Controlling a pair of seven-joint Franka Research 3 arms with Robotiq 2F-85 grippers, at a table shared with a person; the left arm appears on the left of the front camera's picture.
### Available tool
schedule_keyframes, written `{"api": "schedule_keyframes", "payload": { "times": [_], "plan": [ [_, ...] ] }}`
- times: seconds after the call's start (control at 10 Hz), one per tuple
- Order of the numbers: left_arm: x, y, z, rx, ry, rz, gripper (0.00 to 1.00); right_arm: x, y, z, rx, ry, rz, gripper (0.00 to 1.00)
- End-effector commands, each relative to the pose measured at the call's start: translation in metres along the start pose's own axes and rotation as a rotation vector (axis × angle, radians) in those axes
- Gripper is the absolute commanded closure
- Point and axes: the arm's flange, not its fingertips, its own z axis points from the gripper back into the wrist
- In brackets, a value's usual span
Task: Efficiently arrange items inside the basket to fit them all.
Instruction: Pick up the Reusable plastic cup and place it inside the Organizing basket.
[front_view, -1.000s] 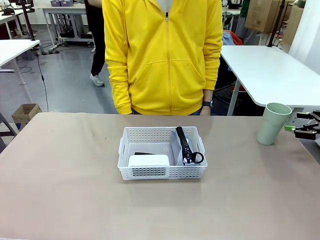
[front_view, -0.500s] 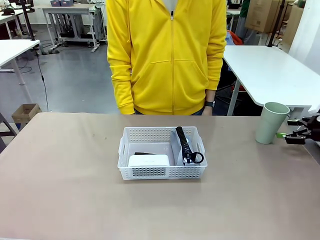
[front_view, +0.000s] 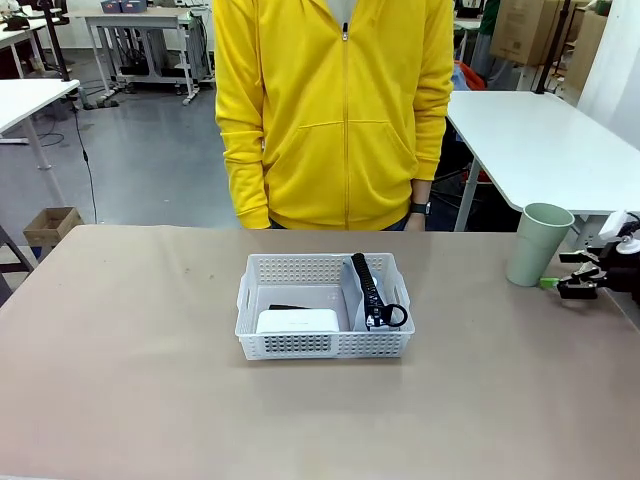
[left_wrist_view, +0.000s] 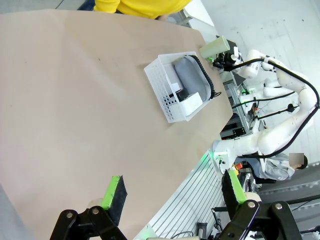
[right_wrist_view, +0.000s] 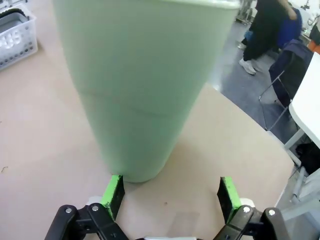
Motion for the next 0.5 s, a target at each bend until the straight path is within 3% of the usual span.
{"api": "schedule_keyframes", "payload": {
  "times": [0.0, 0.4],
  "plan": [
    [-0.001, -0.003, -0.001, 0.011, 0.001, 0.002, 0.00, -0.028, 0.023, -0.016, 0.056, -0.030, 0.046, 0.00],
    [-0.001, -0.003, -0.001, 0.011, 0.001, 0.002, 0.00, -0.024, 0.022, -0.036, 0.122, -0.145, -0.026, 0.00]
  ]
}}
